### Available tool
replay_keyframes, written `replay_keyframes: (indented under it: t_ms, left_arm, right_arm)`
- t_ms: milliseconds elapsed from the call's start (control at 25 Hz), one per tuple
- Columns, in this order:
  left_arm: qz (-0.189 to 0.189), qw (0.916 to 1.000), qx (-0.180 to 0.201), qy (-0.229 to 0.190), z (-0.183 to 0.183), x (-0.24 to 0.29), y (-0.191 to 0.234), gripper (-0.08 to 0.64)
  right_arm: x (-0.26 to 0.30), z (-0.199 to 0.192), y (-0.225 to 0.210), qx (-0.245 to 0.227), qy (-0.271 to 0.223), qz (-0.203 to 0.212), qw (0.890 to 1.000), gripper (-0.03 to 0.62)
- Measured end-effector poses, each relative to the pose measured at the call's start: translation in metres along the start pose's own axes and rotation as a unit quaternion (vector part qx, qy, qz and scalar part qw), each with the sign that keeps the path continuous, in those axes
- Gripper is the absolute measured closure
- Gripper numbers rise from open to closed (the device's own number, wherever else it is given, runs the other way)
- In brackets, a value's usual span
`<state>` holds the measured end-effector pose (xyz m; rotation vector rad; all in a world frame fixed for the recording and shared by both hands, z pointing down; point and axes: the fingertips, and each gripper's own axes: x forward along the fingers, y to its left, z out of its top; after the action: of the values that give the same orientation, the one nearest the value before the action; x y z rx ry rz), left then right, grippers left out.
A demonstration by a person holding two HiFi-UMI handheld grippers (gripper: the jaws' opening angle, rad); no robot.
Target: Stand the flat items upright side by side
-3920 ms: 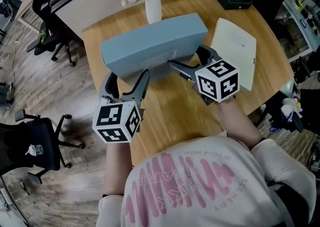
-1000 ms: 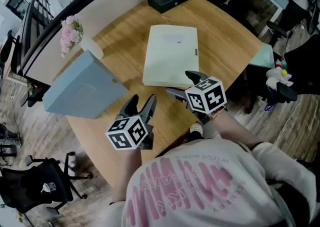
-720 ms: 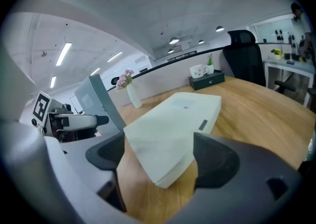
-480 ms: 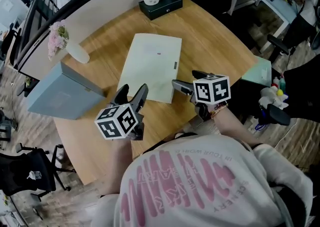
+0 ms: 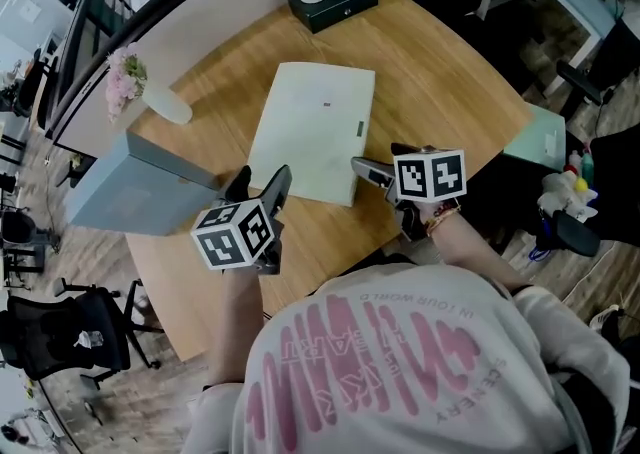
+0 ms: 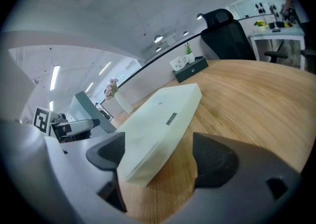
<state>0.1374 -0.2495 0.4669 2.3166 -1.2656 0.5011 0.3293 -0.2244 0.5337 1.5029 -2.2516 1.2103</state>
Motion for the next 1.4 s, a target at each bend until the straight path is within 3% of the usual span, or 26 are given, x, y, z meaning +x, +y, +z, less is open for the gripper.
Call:
replay_keyframes:
  t_ms: [160,360,560,680,1040,1200,1400]
  left_arm:
    - [-0.011,0.9999,0.001,-0.003,0.014,0.023,0.011,0.16]
    - [-0.022,0.9946,0.078,0.064,0.025,0.074,0.04,0.135]
    - [-0.049,0.9922,0.039,0.108,0.029,0.12,0.058,0.13]
    - [-0.059,0.9884,0.045,0.132,0.025,0.143,0.06,0.124]
    - [-0.134,0.9666,0.049,0.213,0.008,0.193,0.058,0.064]
    - [-0.159,0.9624,0.017,0.22,-0.001,0.194,0.056,0.064]
    - [-0.167,0.9652,0.013,0.201,-0.005,0.196,0.049,0.086]
  right_arm:
    - [0.016,0.009,-0.001,-0.007,0.011,0.006,1.0,0.158]
    - [0.034,0.008,-0.004,-0.01,0.042,0.017,0.999,0.161]
    - [0.059,0.021,-0.006,-0.008,0.052,0.024,0.998,0.163]
    - [0.073,0.026,-0.014,-0.004,0.053,0.02,0.998,0.163]
    - [0.099,0.036,-0.038,0.014,0.051,-0.019,0.998,0.138]
    - [0.102,0.025,-0.04,0.052,0.058,-0.003,0.997,0.107]
    - [0.103,0.025,-0.041,0.035,0.069,0.005,0.997,0.124]
